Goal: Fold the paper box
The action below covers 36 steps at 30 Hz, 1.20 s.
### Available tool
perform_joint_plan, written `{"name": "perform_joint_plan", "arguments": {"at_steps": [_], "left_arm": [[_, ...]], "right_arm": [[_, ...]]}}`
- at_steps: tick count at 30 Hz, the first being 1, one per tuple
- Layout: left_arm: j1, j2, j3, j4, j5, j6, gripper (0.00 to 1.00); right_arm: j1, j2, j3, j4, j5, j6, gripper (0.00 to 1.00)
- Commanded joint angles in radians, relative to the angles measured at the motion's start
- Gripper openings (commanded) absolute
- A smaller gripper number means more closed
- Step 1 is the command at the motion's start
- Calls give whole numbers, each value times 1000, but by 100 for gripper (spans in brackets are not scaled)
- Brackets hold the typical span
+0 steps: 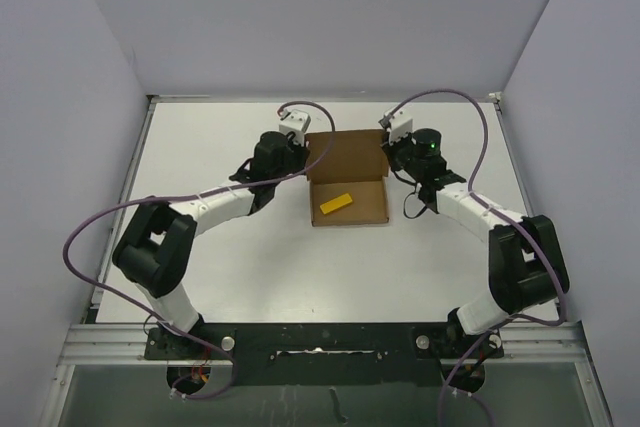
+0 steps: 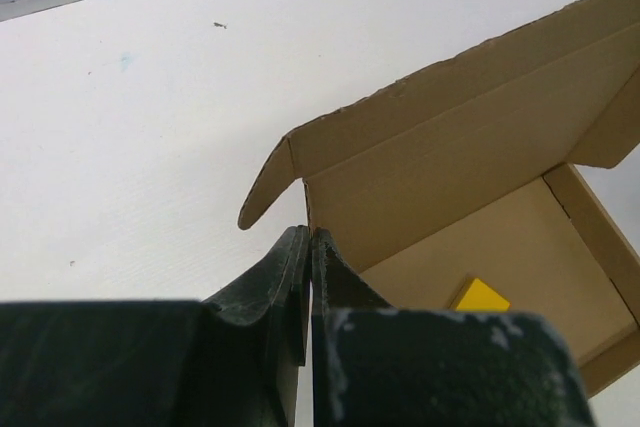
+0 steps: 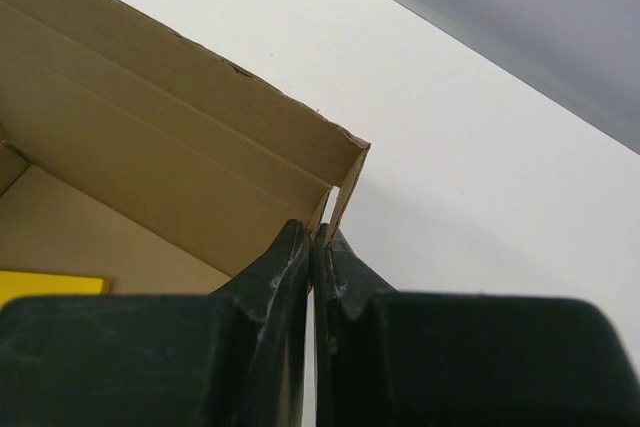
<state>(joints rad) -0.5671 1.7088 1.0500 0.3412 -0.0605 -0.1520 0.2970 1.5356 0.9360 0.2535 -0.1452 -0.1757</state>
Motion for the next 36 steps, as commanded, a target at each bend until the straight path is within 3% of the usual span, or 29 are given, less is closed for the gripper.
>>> {"name": "perform_joint_plan", "arguments": {"at_steps": [1, 13, 36], "left_arm": [[-56, 22, 25, 167, -82, 19, 0], [-141, -22, -108, 255, -168, -3, 0], [-258, -120, -199, 110, -312, -166, 0]], "right_arm": [[24, -13, -44, 197, 67, 33, 0], [22, -93, -175, 247, 21, 135, 0], [69, -196, -223, 94, 35, 176, 3]]}}
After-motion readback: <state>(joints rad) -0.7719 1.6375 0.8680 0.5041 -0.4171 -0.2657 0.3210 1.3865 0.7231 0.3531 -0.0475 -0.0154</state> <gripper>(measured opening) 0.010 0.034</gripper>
